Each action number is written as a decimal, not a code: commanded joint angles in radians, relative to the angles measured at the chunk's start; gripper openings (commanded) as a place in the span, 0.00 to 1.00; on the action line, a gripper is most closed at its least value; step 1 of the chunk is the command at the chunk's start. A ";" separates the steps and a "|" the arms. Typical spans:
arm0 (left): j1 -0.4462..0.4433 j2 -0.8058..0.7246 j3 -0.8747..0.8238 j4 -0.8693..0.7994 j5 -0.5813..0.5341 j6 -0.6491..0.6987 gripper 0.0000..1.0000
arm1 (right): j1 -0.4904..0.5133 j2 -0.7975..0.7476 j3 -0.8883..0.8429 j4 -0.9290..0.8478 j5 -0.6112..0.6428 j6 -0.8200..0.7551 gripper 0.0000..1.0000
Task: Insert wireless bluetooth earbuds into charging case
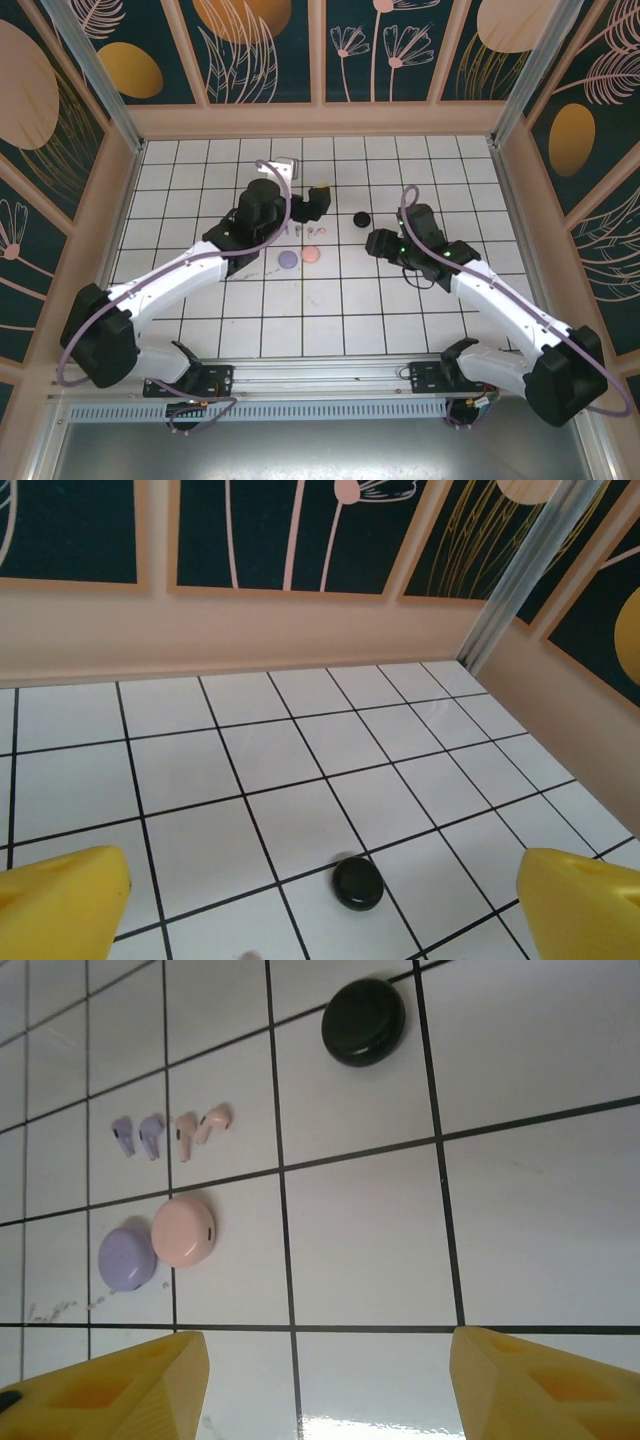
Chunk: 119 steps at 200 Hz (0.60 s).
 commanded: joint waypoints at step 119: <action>0.022 -0.195 -0.232 -0.052 -0.425 -0.106 0.99 | 0.220 0.448 0.293 -0.005 0.132 0.037 0.66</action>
